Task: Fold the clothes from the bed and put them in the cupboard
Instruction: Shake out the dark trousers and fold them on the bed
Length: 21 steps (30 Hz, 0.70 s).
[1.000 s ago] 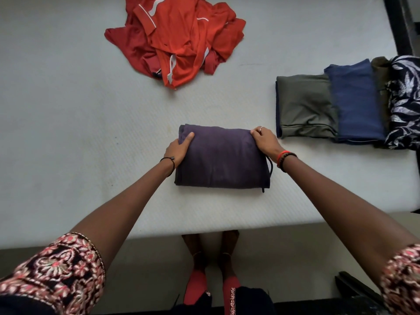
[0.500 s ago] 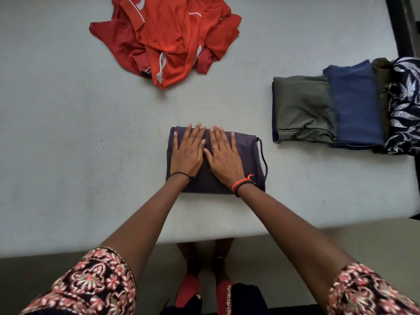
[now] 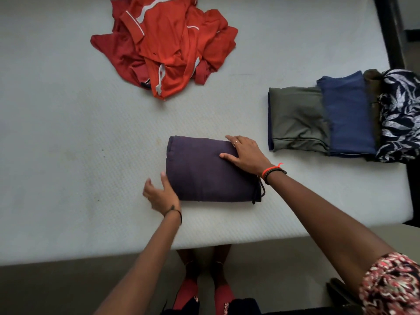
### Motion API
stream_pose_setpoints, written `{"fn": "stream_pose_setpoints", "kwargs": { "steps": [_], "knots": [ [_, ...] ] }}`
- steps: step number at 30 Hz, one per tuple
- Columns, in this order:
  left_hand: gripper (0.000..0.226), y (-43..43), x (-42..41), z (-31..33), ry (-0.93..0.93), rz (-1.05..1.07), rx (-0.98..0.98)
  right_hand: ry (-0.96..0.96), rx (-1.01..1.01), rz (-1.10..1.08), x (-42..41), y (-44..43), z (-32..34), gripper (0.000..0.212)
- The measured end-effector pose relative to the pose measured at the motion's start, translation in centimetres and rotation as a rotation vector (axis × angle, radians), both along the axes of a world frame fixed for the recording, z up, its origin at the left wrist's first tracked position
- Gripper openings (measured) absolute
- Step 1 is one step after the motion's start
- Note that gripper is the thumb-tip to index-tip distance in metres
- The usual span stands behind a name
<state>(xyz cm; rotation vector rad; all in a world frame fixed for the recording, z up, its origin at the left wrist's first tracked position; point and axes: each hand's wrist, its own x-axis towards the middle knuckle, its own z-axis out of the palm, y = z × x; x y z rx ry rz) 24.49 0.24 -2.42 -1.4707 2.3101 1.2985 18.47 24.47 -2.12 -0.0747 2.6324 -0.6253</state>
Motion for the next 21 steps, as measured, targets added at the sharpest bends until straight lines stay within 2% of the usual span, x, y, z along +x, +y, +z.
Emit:
{"fn": "stream_pose_setpoints", "kwargs": {
  "steps": [2, 6, 9, 11, 15, 18, 21],
  "knots": [
    [0.057, 1.3, 2.8, 0.5, -0.003, 0.179, 0.150, -0.029, -0.069, 0.003, -0.7, -0.1, 0.5, 0.079],
    [0.030, 5.0, 5.2, 1.7, 0.010, 0.334, 0.666, -0.153, -0.134, 0.000, -1.9, -1.0, 0.7, 0.086],
    [0.059, 6.7, 3.9, 1.9, 0.129, 0.524, 0.861, -0.226, -0.122, -0.008, -2.6, -1.5, 0.4, 0.075],
    [0.068, 7.0, 3.1, 2.0, 0.168, 0.590, 0.917, -0.267, -0.140, -0.031, -3.0, -1.6, 0.3, 0.069],
    [0.049, 6.0, 1.5, 2.7, 0.246, 0.417, 1.062, -0.374, -0.248, -0.153, -3.1, -1.5, 0.5, 0.063],
    [0.036, 5.0, -0.1, 4.0, 0.232, 0.343, 1.139, -0.458, -0.355, -0.292, -2.7, -1.5, 1.0, 0.065],
    [0.037, 3.4, -1.8, 5.6, 0.214, 0.266, 1.219, -0.575, -0.500, -0.433, -1.5, -1.8, 1.8, 0.067]
  ]
}}
